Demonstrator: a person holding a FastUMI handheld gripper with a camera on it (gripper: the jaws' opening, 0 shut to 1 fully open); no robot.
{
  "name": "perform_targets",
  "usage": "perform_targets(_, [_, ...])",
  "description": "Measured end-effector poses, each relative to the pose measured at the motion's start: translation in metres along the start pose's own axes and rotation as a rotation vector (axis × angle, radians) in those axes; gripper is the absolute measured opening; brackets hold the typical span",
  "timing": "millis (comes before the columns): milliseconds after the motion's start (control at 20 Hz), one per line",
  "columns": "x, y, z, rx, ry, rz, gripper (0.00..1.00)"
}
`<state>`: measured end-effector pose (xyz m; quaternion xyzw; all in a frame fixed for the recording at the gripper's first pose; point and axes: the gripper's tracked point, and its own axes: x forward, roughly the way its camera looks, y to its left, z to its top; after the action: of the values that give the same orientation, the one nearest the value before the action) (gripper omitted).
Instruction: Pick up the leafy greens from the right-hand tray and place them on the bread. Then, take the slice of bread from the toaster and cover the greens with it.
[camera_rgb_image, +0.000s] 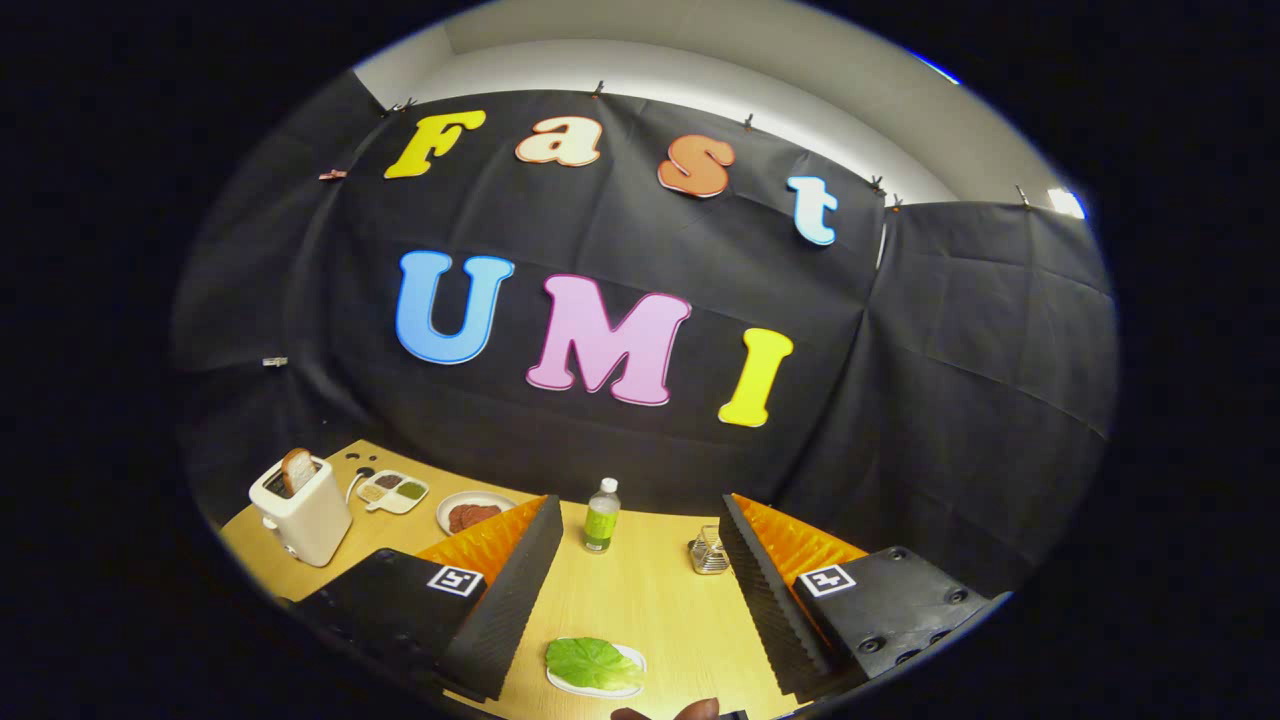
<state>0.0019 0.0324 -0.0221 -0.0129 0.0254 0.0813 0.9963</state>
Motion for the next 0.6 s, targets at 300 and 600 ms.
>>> perform_targets(300, [0.020,0.019,-0.080,-0.038,0.213,0.190,0.98])
perform_targets(600, [0.038,0.022,-0.187,-0.016,0.441,0.273,0.97])
